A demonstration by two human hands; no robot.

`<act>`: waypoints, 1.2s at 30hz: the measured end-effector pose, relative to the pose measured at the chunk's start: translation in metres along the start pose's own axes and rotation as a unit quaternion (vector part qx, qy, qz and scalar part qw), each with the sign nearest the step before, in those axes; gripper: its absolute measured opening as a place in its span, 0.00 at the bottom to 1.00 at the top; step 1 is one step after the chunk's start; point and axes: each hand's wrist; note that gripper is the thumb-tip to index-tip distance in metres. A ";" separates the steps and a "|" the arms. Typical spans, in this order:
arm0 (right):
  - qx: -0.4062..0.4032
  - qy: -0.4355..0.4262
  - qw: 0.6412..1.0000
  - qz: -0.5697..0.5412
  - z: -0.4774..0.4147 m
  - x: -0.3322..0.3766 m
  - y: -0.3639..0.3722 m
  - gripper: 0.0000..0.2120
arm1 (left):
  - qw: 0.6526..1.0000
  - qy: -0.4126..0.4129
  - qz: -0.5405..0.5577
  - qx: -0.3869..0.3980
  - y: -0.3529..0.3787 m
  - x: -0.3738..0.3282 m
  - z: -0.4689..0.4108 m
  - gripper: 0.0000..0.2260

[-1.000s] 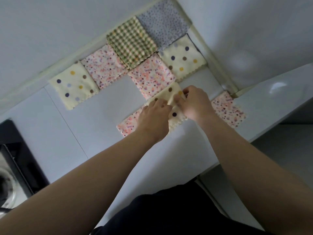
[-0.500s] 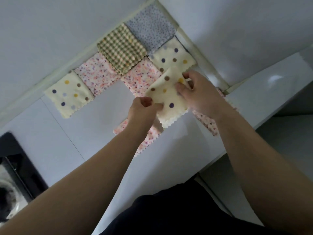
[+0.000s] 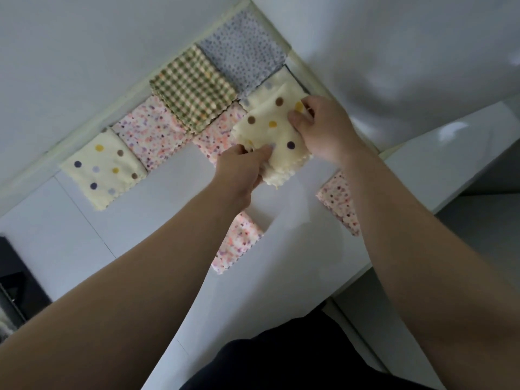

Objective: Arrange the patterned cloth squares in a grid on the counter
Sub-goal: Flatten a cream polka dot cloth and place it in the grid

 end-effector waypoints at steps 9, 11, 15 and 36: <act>-0.044 0.010 0.987 0.154 -0.055 0.020 0.004 0.11 | 0.999 0.017 -0.015 -0.024 0.018 -0.025 -0.049 0.11; -0.043 0.024 0.979 0.197 -0.055 0.022 0.013 0.16 | 0.999 0.005 -0.021 -0.027 0.018 -0.024 -0.054 0.11; -0.025 0.064 0.976 0.209 -0.052 0.019 0.023 0.23 | 0.999 -0.004 -0.041 -0.018 0.014 -0.023 -0.055 0.06; -0.057 0.018 0.995 -0.082 0.083 0.089 -0.008 0.08 | 0.978 0.052 0.065 0.192 -0.049 -0.019 0.062 0.20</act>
Point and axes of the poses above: each hand's wrist, its own z-axis away from the middle knuckle, its own y-axis out of the palm, x = y × z, and after that the axes turned 8 degrees about x, right-handed
